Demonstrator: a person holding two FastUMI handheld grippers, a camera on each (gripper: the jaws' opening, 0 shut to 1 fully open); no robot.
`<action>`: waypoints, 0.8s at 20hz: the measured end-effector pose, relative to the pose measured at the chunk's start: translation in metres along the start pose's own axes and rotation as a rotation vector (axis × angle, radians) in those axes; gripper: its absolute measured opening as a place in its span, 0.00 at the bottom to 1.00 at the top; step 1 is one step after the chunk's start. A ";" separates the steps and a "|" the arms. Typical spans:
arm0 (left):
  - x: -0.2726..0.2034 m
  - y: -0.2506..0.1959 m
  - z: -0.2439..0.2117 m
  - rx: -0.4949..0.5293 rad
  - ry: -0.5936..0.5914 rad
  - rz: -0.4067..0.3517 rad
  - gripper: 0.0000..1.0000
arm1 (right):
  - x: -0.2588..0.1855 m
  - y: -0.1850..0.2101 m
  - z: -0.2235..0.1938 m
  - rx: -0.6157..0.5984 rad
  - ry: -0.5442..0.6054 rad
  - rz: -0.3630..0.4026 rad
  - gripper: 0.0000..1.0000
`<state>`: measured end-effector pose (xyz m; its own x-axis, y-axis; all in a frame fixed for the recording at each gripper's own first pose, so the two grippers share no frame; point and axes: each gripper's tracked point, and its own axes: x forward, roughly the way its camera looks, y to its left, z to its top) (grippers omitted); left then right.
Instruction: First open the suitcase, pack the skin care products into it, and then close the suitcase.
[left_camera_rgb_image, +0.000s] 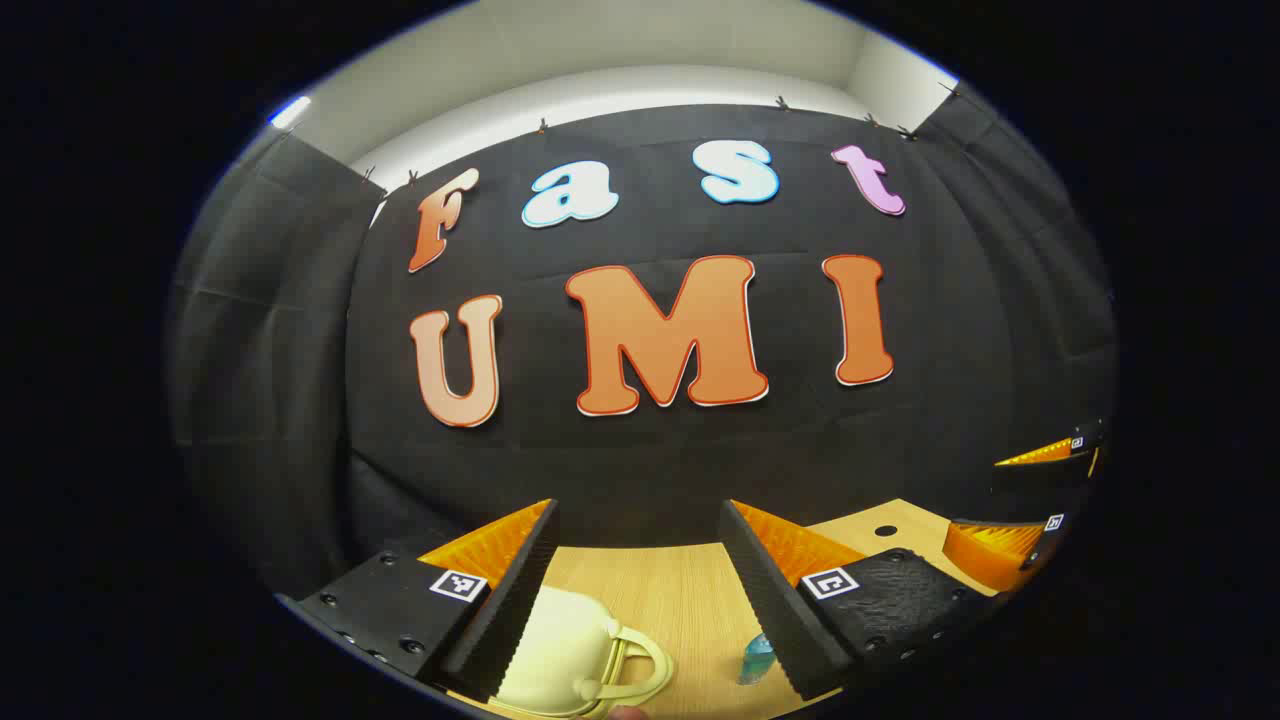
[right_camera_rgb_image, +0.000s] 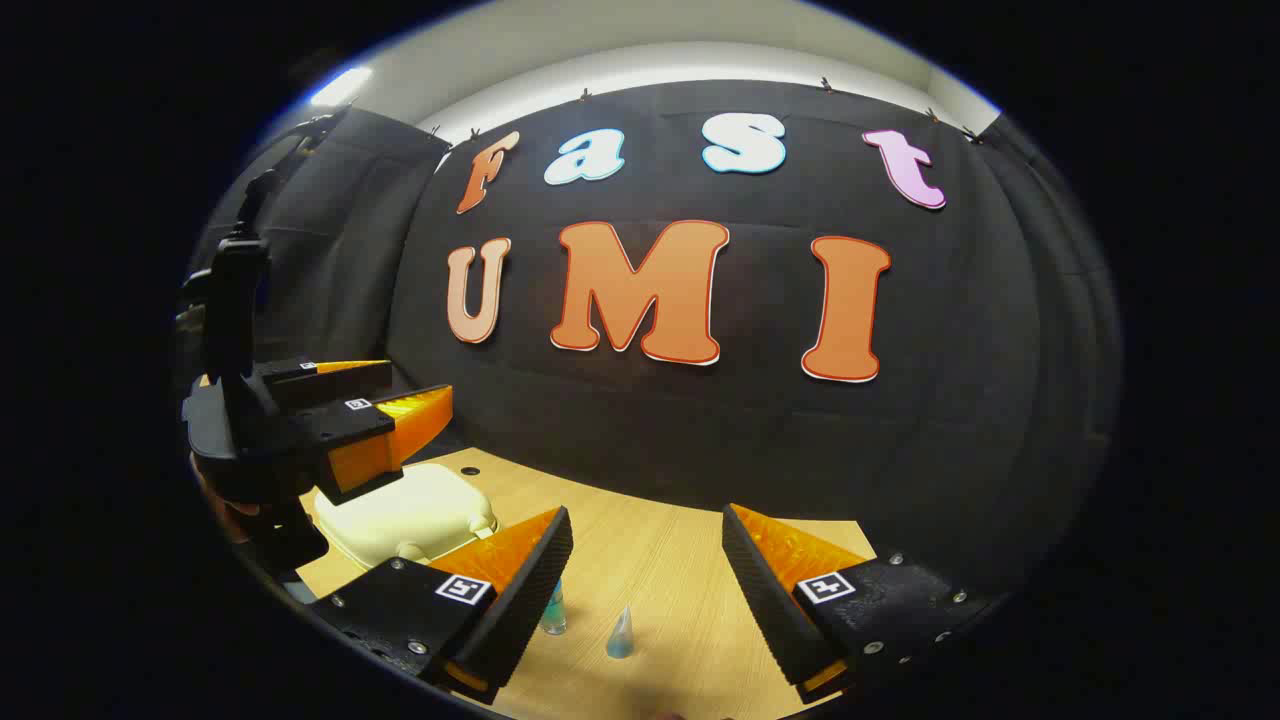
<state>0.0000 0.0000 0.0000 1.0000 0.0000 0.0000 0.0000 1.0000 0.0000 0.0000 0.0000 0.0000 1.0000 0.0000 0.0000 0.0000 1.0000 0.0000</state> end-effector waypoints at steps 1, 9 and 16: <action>0.001 0.001 -0.001 -0.016 0.008 0.008 0.98 | 0.001 -0.001 -0.002 0.001 0.000 0.007 0.95; 0.000 0.002 0.001 0.008 0.012 0.104 1.00 | 0.008 -0.011 -0.009 0.046 -0.009 0.070 0.96; 0.000 0.009 -0.012 0.042 0.048 0.115 1.00 | 0.015 -0.018 -0.016 0.044 0.011 0.041 0.95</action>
<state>0.0001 0.0094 -0.0124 0.9922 0.1160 -0.0458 -0.1139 0.9925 0.0451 0.0149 -0.0180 -0.0157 0.9991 0.0416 -0.0102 -0.0411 0.9982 0.0439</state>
